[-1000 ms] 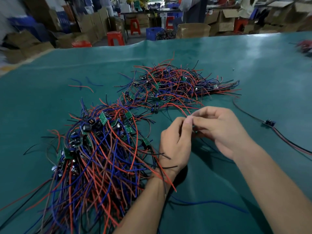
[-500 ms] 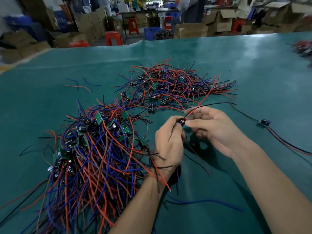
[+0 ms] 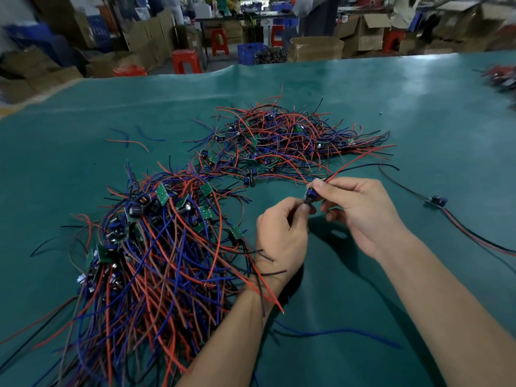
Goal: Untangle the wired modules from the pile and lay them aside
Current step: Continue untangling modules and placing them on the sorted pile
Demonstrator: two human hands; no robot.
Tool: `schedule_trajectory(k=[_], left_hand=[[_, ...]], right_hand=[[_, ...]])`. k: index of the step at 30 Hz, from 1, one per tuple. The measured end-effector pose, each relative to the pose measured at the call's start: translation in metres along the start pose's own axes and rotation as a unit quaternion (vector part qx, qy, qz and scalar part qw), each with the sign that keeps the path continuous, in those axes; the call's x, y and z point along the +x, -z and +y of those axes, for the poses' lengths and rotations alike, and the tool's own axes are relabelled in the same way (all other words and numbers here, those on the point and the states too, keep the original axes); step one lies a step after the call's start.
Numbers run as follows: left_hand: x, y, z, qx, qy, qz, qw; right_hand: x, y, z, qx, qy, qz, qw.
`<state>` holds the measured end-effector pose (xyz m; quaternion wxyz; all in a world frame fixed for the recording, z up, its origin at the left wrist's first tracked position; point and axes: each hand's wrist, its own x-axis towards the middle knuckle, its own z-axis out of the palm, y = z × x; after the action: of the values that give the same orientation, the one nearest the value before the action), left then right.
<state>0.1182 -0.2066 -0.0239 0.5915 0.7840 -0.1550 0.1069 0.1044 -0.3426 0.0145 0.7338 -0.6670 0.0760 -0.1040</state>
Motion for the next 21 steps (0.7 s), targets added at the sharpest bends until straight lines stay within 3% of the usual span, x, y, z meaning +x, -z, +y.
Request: schedule_trajectory(k=[6,13,17,19,21], left_hand=[[-0.003,-0.001,0.002,0.002,-0.018,-0.026,1.0],[-0.006,-0.001,0.002,0.018,-0.028,-0.037,0.999],[-0.003,0.0,0.0,0.004,-0.02,0.009,1.0],[-0.001,0.0,0.0,-0.013,-0.004,0.039,0.999],[-0.001,0.001,0.0,-0.014,0.004,0.058,0.998]], right_hand=[[0.009,0.019,-0.001,-0.121,0.08,0.144,0.979],[0.015,0.054,-0.011,-0.019,0.095,0.314,0.945],[0.014,0.055,-0.01,0.034,0.068,0.414,0.907],[0.015,0.051,-0.009,0.025,0.037,0.426,0.904],[0.014,0.041,-0.008,-0.014,0.003,0.348,0.938]])
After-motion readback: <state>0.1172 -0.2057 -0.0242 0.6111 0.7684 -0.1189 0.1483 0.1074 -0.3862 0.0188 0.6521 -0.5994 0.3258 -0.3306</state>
